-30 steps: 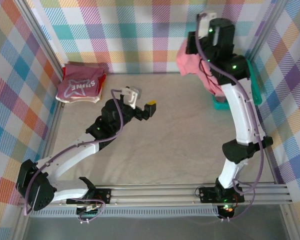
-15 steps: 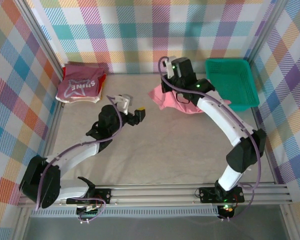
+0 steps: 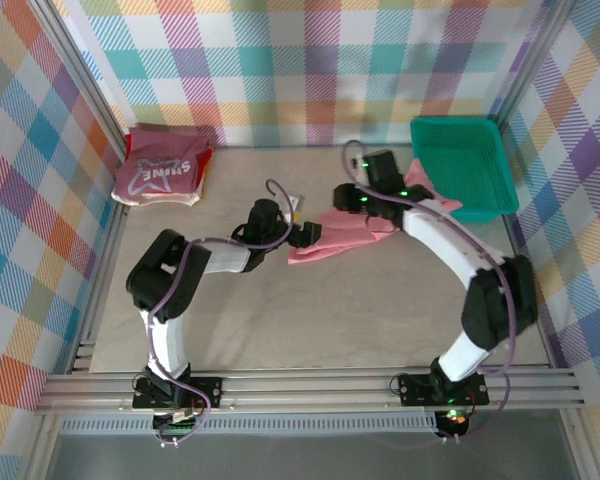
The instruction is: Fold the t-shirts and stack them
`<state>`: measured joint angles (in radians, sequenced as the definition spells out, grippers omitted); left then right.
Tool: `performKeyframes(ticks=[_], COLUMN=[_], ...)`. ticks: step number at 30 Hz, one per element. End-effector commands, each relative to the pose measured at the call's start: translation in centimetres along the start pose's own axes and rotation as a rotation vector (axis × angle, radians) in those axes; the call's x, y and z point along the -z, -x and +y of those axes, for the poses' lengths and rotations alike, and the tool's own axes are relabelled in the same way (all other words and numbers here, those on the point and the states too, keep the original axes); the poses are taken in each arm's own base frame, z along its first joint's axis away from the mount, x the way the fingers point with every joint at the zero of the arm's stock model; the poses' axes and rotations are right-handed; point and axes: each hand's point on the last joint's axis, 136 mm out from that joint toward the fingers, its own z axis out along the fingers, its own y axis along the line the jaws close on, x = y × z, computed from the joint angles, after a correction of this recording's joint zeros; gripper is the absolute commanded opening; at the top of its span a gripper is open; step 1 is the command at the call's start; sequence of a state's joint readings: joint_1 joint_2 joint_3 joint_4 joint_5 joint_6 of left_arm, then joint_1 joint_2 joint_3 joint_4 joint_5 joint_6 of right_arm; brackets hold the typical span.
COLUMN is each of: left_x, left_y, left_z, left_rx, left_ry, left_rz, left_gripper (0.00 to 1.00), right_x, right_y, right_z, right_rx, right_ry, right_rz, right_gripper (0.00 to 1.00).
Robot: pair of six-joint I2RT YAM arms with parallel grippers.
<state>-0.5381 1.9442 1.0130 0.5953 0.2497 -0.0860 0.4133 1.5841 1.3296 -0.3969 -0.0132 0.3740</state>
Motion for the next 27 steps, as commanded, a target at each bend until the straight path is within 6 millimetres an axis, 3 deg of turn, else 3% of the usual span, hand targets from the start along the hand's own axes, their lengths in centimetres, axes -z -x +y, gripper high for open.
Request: performKeyframes(ticks=[1,4,7,9,14,17,19,22,27], left_x=[-2.5,-5.2,-6.4,-7.1,-7.5,-7.0,-6.7,-6.5,-6.3], left_y=[1.5,-0.2,-1.1,-1.7,-2.2,-2.2,-2.5,-3.2,-3.2], left_z=[-2.0,-2.9,-5.3,-7.1,-8.5,-8.9,-9.1,-9.4,-9.3], left_rx=[-0.019,-0.003,-0.047,-0.089,-0.070,-0.036,-0.029,-0.033,-0.029], left_ry=[-0.080,-0.105,-0.142,-0.167,-0.194,-0.191,-0.185,-0.176,-0.164], left_rz=[-0.004,0.099,0.128,0.161,0.211,0.231,0.234,0.241,0.237], left_gripper=[0.83,0.83,0.84,0.83,0.81,0.80,0.80,0.79,0.77], right_x=[4.8,6.0,6.2,5.7,2.4,0.7,-0.1,-0.8,-0.5], right_y=[2.8,1.8,0.8,0.5,0.5,0.1,0.0,-0.1,0.5], right_z=[-5.6,-12.1,-16.3,-17.8,-18.0,-18.3,-18.5,-19.0,-18.8], right_rx=[-0.142,-0.222,-0.301,-0.357,-0.410,-0.430,-0.436,-0.435,-0.423], right_ry=[-0.162,-0.319,-0.369,-0.344,-0.252,-0.238,-0.227,-0.232,-0.227], right_rz=[-0.138,-0.078,-0.043,-0.013,0.063,0.084,0.087,0.080,0.064], right_gripper=[0.54,0.62,0.66,0.68,0.67,0.60,0.52,0.32,0.09])
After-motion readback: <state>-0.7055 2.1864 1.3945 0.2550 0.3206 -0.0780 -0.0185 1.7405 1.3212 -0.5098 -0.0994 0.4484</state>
